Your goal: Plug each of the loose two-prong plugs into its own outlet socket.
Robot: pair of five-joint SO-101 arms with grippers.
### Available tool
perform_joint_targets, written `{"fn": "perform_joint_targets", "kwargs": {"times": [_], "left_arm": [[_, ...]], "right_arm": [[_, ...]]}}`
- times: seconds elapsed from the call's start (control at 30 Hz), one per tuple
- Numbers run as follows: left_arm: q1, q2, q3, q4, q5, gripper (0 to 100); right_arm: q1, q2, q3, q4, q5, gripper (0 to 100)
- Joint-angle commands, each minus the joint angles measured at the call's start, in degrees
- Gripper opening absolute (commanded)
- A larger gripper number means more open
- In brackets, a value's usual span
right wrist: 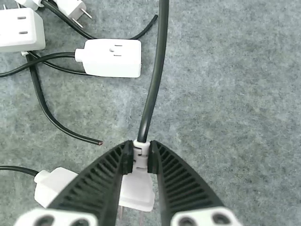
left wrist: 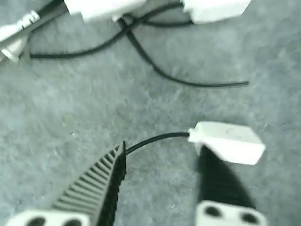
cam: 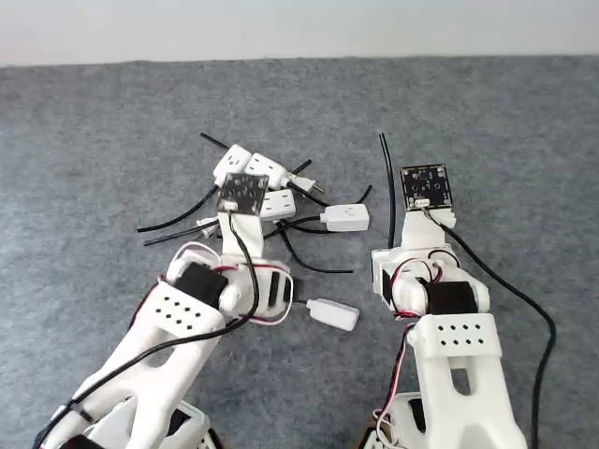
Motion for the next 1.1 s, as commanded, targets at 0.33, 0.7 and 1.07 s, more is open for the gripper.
{"fn": "perform_joint_targets", "kwargs": {"times": [0.33,0.7,1.07], "left_arm": [[14.95,9.14,2.24,-11.25,0.18,1],[15.12,27.69,-9.89,-11.25,13.98,1],[8.18,30.77,-17.19,-20.31,13.8,1]], "right_arm": [[-0.31,-1.54,-0.7,-1.27,-0.62,0.9],[0.13,-1.54,-0.7,-1.89,-0.62,0.9],[1.01,-1.54,-0.7,-2.07,-0.62,0.9]]}}
